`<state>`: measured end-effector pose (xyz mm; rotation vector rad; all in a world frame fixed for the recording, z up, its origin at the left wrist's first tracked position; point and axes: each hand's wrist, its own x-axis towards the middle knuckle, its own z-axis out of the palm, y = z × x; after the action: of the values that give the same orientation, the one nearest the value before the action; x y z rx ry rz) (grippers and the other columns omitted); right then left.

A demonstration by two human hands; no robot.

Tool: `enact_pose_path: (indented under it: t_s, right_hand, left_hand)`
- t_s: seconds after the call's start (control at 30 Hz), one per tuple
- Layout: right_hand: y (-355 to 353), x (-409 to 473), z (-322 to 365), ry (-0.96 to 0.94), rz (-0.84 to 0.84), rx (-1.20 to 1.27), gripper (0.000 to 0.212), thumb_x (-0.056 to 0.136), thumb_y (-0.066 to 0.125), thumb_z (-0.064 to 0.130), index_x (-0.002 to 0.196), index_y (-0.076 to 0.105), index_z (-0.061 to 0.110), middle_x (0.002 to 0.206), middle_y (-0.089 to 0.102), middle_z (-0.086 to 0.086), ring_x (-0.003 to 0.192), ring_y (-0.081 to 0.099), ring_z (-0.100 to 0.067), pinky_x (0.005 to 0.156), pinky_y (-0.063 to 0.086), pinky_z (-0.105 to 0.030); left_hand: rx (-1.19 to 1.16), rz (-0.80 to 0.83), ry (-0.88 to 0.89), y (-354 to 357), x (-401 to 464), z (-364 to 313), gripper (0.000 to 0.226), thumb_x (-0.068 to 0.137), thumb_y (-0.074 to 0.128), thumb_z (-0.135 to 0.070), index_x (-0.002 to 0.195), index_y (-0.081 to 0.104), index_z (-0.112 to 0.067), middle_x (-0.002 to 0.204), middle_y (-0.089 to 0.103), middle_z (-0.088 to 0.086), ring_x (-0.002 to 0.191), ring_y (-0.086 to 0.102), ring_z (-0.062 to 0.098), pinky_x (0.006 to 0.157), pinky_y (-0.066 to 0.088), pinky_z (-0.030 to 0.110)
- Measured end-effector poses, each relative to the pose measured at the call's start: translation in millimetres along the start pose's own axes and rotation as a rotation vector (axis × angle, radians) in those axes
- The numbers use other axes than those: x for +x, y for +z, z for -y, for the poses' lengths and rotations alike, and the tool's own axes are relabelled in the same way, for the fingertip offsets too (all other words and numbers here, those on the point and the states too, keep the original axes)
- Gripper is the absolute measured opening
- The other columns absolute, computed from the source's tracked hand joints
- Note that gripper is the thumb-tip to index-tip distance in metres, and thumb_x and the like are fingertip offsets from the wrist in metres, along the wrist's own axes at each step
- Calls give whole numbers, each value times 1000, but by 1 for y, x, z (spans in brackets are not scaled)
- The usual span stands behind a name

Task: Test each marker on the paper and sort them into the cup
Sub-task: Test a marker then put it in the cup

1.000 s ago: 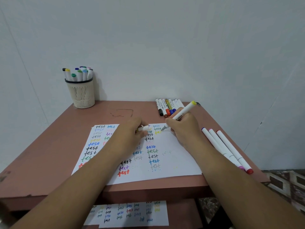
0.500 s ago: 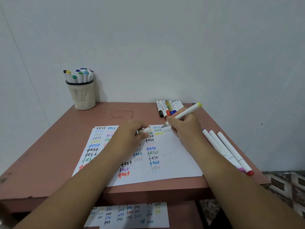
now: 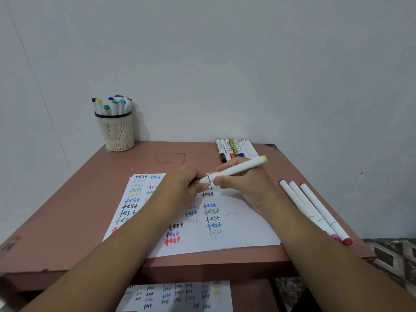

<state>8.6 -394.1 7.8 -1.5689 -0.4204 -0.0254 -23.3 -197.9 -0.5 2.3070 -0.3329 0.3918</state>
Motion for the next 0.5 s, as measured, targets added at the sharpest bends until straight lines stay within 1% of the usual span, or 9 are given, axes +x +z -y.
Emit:
enact_pose_path:
  t_s: [0.1, 0.2, 0.27, 0.33, 0.4, 0.47, 0.5]
  right_hand:
    - [2, -1, 1, 10, 21, -21, 24, 73, 87, -7, 89, 75, 8, 77, 75, -3, 72, 70, -15, 68, 60, -29]
    - [2, 1, -1, 6, 11, -46, 24, 74, 88, -2, 87, 76, 14, 78, 76, -7, 75, 71, -21, 63, 58, -30]
    - [1, 1, -1, 34, 3, -24, 22, 76, 87, 1, 89, 76, 14, 80, 77, -10, 77, 72, -23, 62, 58, -29]
    - [-2, 4, -3, 87, -9, -9, 19, 79, 86, 3, 91, 75, 13, 80, 77, -8, 76, 72, -18, 64, 58, -29]
    - [-5, 7, -5, 132, -39, 9, 15, 83, 84, 2, 91, 76, 12, 78, 75, -4, 77, 71, -15, 70, 60, -30]
    - [-6, 8, -5, 134, -107, 77, 16, 85, 80, -3, 92, 74, 10, 79, 73, -5, 80, 71, -19, 76, 62, -30]
    - [-7, 9, -4, 129, -142, 119, 21, 85, 78, -7, 97, 72, 9, 81, 72, -7, 83, 71, -20, 78, 63, -30]
  left_hand:
    - [23, 2, 26, -1, 0, 2, 3, 93, 69, -25, 96, 69, -26, 89, 61, -10, 79, 54, 3, 67, 40, 23]
    - [37, 4, 32, -1, 0, 2, 5, 94, 68, -26, 98, 70, -27, 88, 62, -10, 80, 56, 5, 69, 44, 25]
    - [82, -11, 2, 1, -1, -2, 9, 95, 65, -34, 100, 71, -29, 87, 63, -11, 79, 57, 8, 70, 48, 30]
    - [242, -52, -59, 2, -1, -5, 21, 93, 60, -52, 99, 67, -33, 89, 62, -13, 82, 58, 8, 74, 51, 34]
    - [448, -85, -134, 4, -2, -5, 39, 87, 51, -70, 94, 61, -33, 93, 57, -15, 85, 56, 10, 79, 51, 37]
    - [583, -57, -183, 4, -3, -7, 48, 84, 46, -75, 85, 57, -28, 92, 53, -12, 85, 55, 14, 80, 50, 38]
    - [631, -28, -184, 4, -3, -8, 49, 83, 45, -74, 80, 56, -26, 91, 53, -10, 83, 55, 14, 78, 50, 37]
